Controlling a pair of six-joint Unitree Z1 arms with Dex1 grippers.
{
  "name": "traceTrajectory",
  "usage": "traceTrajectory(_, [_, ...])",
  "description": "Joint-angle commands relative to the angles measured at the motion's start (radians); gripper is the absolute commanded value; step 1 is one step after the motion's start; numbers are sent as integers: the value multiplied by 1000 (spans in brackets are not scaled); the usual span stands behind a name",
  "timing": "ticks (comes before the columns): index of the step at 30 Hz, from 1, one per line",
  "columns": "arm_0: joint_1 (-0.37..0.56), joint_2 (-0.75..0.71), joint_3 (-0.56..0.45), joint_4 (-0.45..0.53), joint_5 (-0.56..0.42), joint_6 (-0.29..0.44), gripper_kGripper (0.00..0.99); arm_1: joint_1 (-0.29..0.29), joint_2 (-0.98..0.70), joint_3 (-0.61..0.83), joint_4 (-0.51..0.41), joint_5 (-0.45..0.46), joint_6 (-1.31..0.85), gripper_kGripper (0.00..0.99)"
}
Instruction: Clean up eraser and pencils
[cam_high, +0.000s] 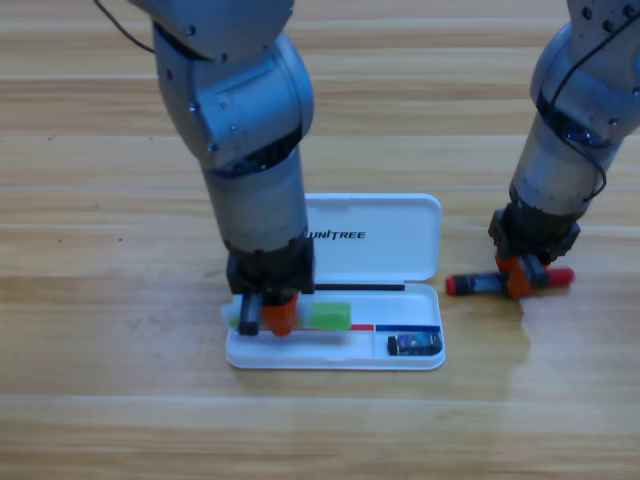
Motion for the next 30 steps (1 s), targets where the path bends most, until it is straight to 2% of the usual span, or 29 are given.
traceTrajectory(1, [-35, 59, -4, 9, -14, -14, 0, -21, 69, 64, 20, 24, -26, 0])
traceTrajectory(10, [-46, 85, -14, 9, -24, -24, 0, -6, -1, 64, 25, 23, 7, 0])
traceTrajectory(25, [-46, 97, -27, 12, -16, -44, 0, 36, -241, 129, 135, 56, 126, 0])
traceTrajectory(27, [-46, 97, -31, 20, -11, -44, 687, 45, -262, 133, 157, 76, 132, 0])
traceTrajectory(28, [-46, 97, -32, 23, -11, -44, 911, 50, -273, 133, 167, 87, 135, 0])
traceTrajectory(29, [-46, 97, -34, 26, -8, -45, 983, 57, -281, 132, 175, 93, 140, 0])
traceTrajectory(30, [-46, 95, -35, 29, -8, -47, 990, 63, -287, 132, 180, 95, 145, 0])
